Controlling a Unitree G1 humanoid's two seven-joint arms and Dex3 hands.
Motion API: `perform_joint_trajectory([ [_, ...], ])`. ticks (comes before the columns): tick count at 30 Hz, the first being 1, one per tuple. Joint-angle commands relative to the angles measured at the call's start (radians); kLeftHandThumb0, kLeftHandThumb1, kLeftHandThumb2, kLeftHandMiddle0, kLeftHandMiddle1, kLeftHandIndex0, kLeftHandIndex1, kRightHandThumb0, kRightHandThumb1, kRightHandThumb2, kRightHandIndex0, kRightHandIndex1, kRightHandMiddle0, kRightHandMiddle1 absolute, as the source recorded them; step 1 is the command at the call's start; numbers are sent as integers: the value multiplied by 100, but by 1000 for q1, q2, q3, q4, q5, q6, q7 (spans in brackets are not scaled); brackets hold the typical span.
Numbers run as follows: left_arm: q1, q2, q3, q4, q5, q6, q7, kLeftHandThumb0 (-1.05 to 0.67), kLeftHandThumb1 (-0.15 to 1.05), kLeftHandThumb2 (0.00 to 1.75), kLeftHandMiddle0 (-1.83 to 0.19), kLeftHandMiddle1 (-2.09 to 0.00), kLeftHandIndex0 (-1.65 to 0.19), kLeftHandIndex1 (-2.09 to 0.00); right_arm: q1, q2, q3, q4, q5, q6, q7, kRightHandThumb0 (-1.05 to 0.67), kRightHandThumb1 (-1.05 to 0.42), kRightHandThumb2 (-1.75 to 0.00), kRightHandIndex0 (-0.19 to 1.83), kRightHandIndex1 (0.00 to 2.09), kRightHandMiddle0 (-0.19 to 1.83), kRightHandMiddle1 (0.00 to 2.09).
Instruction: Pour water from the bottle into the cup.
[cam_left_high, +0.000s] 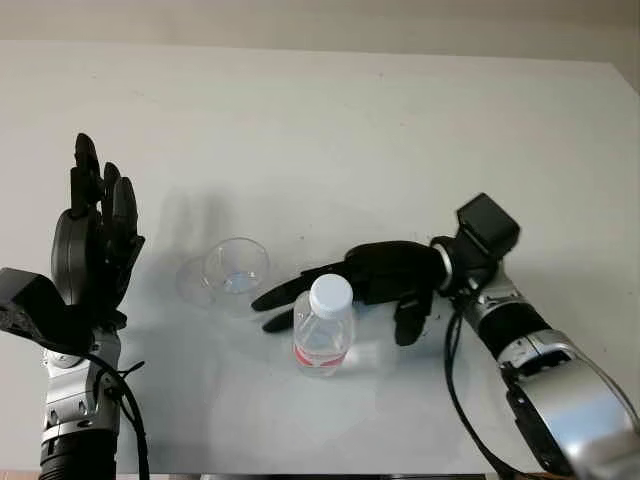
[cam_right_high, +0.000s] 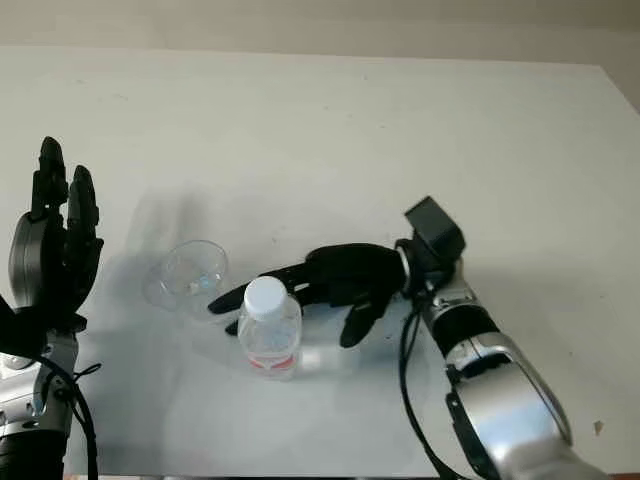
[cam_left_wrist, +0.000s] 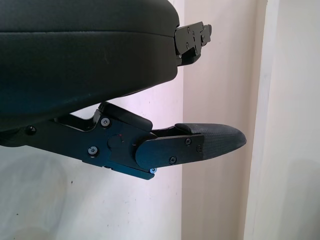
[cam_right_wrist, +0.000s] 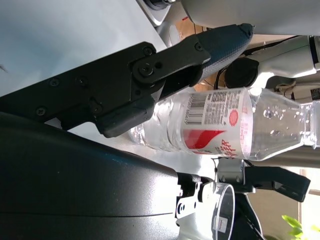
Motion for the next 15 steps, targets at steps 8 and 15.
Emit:
perform_joint_trajectory([
  [8, -8, 10, 4, -20, -7, 16, -6, -72, 105, 49, 19, -5, 19, -5, 78, -9, 16, -114, 15, 44, 1, -79, -93, -4, 10, 8, 12, 14],
  [15, -10, 3, 5, -13, -4, 0, -4, -71, 105, 49, 18, -6, 18, -5, 72, 11, 73, -132, 31, 102, 1, -75, -90, -5, 25, 11, 22, 15],
])
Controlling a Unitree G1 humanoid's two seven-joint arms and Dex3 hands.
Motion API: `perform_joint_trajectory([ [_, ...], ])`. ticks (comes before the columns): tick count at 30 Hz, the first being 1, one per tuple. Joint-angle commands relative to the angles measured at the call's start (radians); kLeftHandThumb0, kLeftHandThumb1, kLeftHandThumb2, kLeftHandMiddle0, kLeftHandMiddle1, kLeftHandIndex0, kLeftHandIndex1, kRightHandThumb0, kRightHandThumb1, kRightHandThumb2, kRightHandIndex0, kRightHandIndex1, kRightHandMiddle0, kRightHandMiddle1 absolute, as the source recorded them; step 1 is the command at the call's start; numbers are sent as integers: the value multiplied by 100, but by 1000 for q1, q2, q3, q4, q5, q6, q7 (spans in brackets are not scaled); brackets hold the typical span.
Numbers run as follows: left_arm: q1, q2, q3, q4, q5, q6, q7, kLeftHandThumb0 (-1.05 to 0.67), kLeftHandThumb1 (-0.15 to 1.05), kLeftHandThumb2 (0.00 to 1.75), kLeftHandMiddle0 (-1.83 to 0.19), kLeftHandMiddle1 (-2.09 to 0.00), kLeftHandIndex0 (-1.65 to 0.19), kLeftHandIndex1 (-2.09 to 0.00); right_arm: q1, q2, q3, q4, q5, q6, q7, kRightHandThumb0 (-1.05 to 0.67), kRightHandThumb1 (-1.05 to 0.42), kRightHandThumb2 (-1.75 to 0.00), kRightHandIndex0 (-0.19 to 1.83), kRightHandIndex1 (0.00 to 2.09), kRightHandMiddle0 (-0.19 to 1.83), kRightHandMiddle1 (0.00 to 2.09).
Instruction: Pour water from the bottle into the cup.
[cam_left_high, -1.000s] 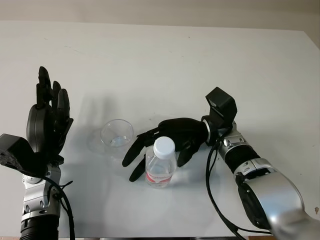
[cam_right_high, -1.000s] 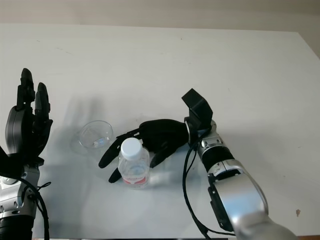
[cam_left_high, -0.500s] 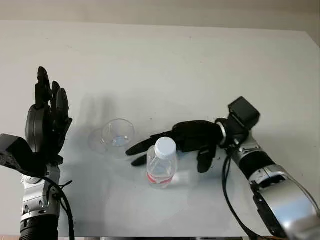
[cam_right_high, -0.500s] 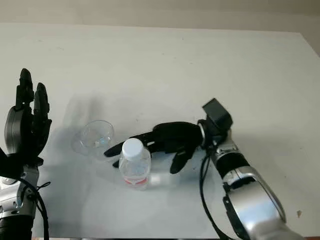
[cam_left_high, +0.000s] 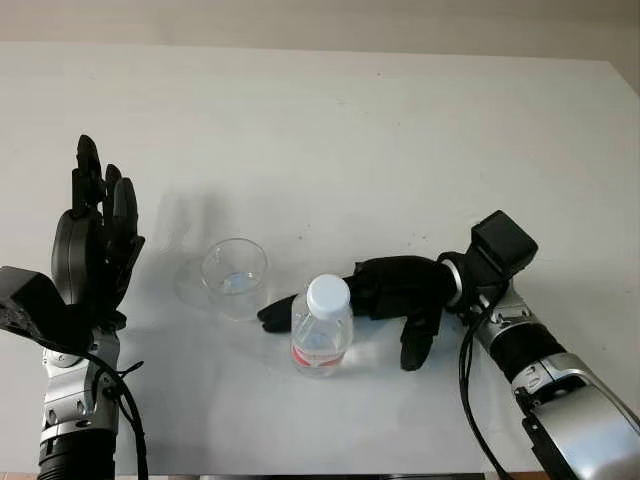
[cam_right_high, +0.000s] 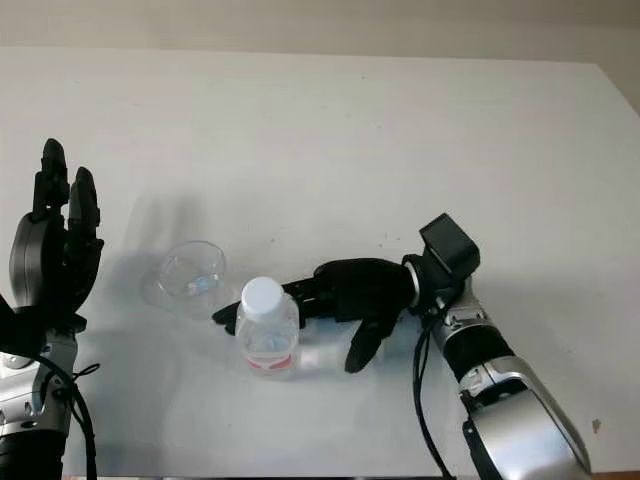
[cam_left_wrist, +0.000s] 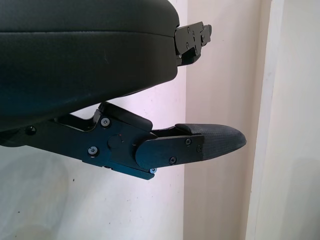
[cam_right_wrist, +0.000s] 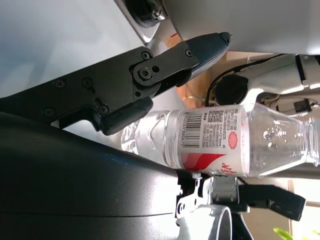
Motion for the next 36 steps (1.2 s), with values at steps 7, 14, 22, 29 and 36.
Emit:
perform_joint_trajectory([
  [7, -5, -4, 5, -12, -1, -22, 3, -72, 105, 48, 18, -5, 18, -5, -30, 12, 71, -10, 4, 38, 2, -84, -93, -6, 32, 10, 27, 15],
  [14, -3, -6, 3, -13, 0, -20, 10, -72, 105, 49, 18, -5, 18, -5, -23, 24, 60, -54, -6, 62, 2, -76, -88, -4, 38, 10, 32, 15],
  [22, -4, -7, 3, -8, -2, -30, 5, -71, 105, 50, 18, -5, 19, -5, 43, 61, -43, -148, -90, 99, -25, -48, -89, -5, 54, 39, 48, 53],
  [29, -1, -8, 2, -12, -1, -34, 7, -71, 105, 49, 17, -6, 18, -5, 216, 49, -80, -462, -237, 35, -242, -39, -94, -5, 12, 205, 20, 204],
  [36, 0, -1, 8, -11, -5, -42, 1, -71, 105, 49, 17, -5, 18, -5, 378, 11, -90, -720, -336, -48, -416, -32, -102, -8, 45, 209, 42, 209],
])
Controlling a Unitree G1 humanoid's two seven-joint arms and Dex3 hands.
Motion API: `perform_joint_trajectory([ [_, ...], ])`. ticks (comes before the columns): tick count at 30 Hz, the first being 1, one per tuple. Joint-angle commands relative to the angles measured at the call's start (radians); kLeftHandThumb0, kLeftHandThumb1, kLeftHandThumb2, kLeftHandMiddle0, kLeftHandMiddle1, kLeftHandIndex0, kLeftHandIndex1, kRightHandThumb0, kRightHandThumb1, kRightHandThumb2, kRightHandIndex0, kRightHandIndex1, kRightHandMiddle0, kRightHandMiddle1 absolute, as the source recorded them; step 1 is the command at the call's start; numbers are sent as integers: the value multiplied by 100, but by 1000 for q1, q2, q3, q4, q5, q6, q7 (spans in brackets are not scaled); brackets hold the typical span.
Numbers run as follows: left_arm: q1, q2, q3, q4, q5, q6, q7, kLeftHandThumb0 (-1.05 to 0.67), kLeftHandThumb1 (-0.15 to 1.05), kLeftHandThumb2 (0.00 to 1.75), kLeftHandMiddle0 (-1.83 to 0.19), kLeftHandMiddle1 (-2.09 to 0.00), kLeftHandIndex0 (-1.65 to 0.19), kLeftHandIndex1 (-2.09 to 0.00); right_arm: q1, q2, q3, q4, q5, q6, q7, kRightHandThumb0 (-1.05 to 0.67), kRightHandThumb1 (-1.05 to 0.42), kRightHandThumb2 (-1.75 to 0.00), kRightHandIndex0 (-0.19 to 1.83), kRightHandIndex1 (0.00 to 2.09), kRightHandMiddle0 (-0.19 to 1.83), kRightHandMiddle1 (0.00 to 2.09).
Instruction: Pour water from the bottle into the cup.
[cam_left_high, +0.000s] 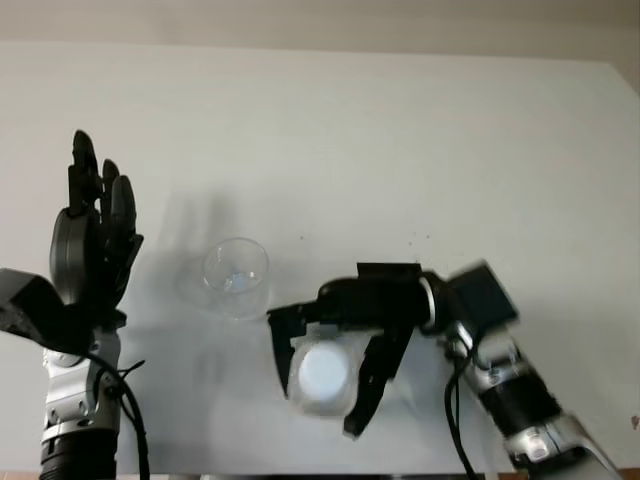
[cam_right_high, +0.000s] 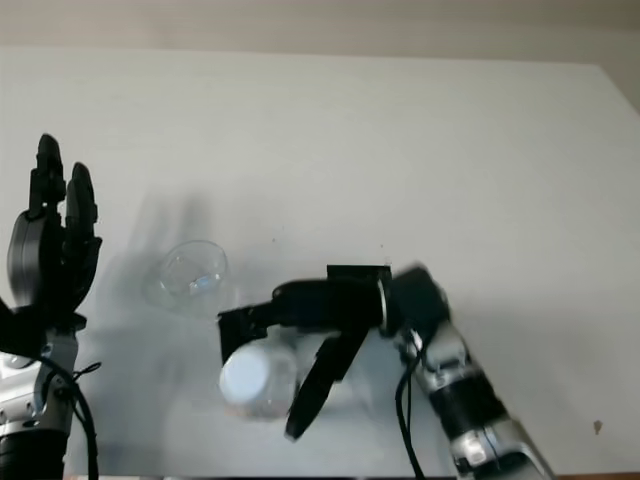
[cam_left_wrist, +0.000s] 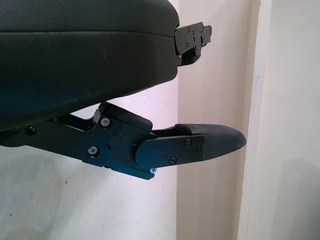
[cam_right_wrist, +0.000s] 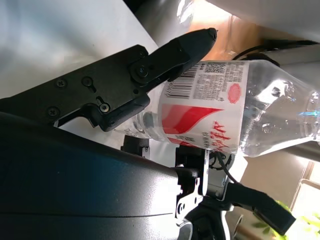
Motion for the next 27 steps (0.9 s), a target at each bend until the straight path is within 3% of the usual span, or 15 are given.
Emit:
perform_joint_trajectory([
  [1, 3, 5, 8, -12, -6, -5, -5, -71, 105, 48, 17, -5, 18, -5, 40, -19, -7, -30, -13, -50, -21, -32, -103, -8, 45, 209, 42, 209],
  [7, -2, 6, 10, -15, -14, 7, -8, -71, 105, 48, 17, -5, 18, -5, 76, -17, -8, -19, -67, -197, -117, -34, -105, -15, 51, 209, 44, 209],
  [12, -7, 8, 12, -10, -9, 7, -6, -71, 105, 48, 17, -5, 18, -5, 108, 25, -20, 20, -96, -235, -258, -35, -105, -13, 62, 209, 49, 209],
  [18, -10, 12, 14, -5, -4, 8, -4, -71, 105, 48, 17, -5, 18, -5, 135, 81, -68, 47, -72, -106, -426, -29, -105, -26, 64, 209, 42, 209],
  [22, -12, 13, 12, -3, -9, 12, -12, -71, 105, 48, 18, -5, 19, -5, 109, 114, -115, 75, -51, 3, -517, -31, -105, -28, 80, 209, 42, 209],
  [23, -13, 12, 12, -3, -11, 13, -13, -72, 105, 47, 18, -5, 19, -4, 97, 123, -129, 95, -45, 1, -532, -31, -105, -29, 82, 209, 38, 209],
  [27, -11, 9, 13, -3, -11, 16, -12, -70, 105, 48, 18, -5, 19, -5, 34, 163, -191, 178, 0, 25, -580, -31, -105, -28, 72, 209, -12, 209],
])
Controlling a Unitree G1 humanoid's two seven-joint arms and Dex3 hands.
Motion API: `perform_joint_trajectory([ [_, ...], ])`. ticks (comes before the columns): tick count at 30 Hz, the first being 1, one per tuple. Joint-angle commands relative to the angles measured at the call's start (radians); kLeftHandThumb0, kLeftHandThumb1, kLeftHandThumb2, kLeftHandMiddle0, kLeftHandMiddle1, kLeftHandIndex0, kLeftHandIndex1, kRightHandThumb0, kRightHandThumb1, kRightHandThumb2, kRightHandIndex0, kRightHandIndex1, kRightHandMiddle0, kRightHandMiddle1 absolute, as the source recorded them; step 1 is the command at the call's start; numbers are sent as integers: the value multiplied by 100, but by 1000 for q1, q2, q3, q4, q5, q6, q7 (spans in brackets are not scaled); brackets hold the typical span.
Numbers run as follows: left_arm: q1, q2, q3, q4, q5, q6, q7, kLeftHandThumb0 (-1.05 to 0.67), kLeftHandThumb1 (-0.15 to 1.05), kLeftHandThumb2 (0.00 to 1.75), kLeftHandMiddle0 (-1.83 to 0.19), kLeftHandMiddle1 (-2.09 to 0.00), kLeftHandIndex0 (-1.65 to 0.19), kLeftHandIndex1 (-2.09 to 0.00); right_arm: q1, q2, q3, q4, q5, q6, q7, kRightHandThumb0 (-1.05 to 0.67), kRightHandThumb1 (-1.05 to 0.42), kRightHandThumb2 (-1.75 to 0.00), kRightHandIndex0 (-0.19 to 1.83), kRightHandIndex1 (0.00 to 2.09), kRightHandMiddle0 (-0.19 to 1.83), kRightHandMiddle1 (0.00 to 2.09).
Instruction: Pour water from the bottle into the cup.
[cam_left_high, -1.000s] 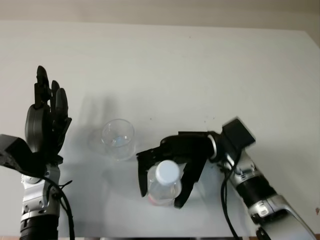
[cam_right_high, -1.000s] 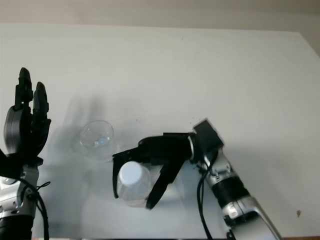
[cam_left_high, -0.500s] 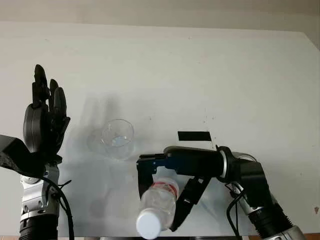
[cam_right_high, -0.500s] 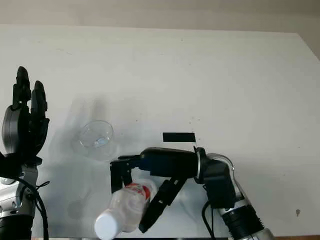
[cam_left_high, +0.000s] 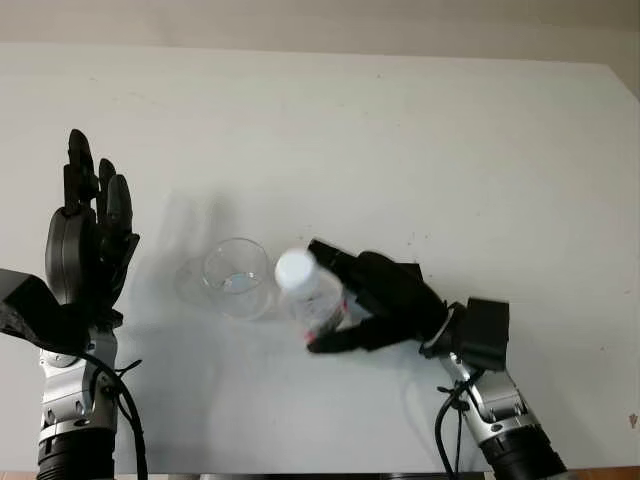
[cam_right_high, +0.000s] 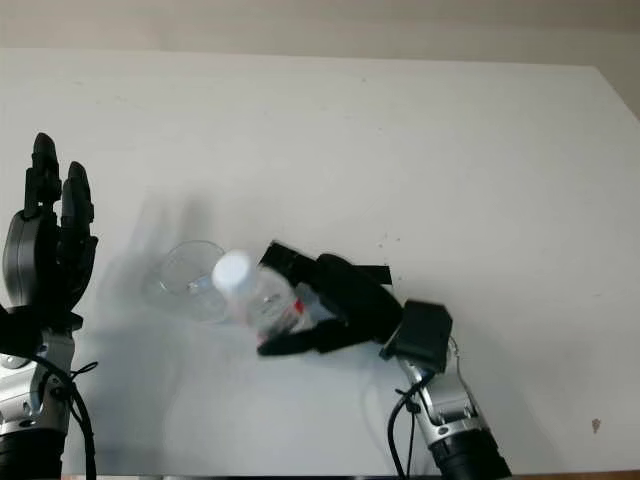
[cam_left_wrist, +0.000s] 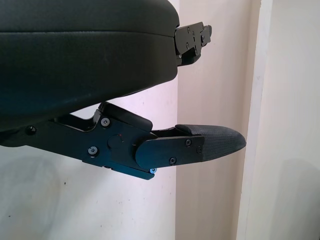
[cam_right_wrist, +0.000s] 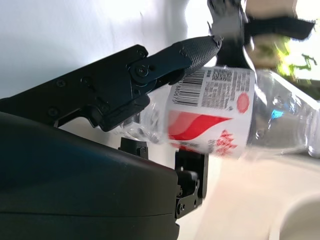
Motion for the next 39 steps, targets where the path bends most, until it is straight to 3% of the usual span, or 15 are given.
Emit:
perform_joint_trajectory([
  [1, -8, 5, 3, -5, -2, 2, 0, -71, 105, 48, 18, -5, 18, -5, -45, 30, -39, 39, 41, 23, -11, -29, -105, -28, 71, 209, -16, 209],
  [4, -7, 5, 2, -3, -3, -4, -6, -71, 105, 49, 18, -5, 19, -5, -114, 48, -83, 87, 79, 61, -27, -28, -105, -28, 72, 209, -19, 209],
  [9, -9, 2, 4, 4, -7, -13, -13, -70, 105, 49, 18, -5, 19, -5, -223, 50, -129, 165, 63, 62, -73, -27, -105, -27, 98, 209, -19, 209],
  [15, -9, -1, -3, -1, 3, -4, -4, -71, 105, 50, 19, -4, 19, -2, -404, 7, -117, 349, -177, -141, -308, -21, -105, -29, 95, 209, -9, 209],
  [18, -7, -5, -5, -4, 4, -5, 0, -71, 105, 50, 19, -4, 19, -2, -485, -12, -90, 422, -291, -191, -414, -13, -105, -29, 91, 209, 31, 209],
  [21, -4, -11, -5, -4, 4, -8, 6, -71, 105, 50, 18, -5, 19, -3, -572, -33, -40, 504, -429, -276, -551, -4, -105, -22, 104, 209, 76, 209],
  [24, -3, -14, -5, -3, 2, -9, 6, -71, 105, 49, 18, -5, 19, -3, -626, -48, 1, 567, -525, -322, -653, 0, -105, -17, 110, 209, 92, 209],
  [37, -1, -29, -8, 4, 18, -22, 16, -71, 105, 50, 19, -5, 19, -3, -768, -102, 174, 701, -805, -370, -987, -2, -100, -13, 116, 209, 90, 209],
  [38, -1, -29, -8, 4, 17, -20, 16, -72, 105, 49, 19, -5, 19, -3, -773, -105, 184, 706, -820, -376, -1012, -2, -98, -16, 118, 209, 94, 209],
  [39, -3, -30, -8, 5, 17, -19, 17, -72, 105, 49, 19, -4, 19, -3, -777, -108, 196, 710, -839, -383, -1046, -3, -92, -29, 118, 209, 96, 209],
])
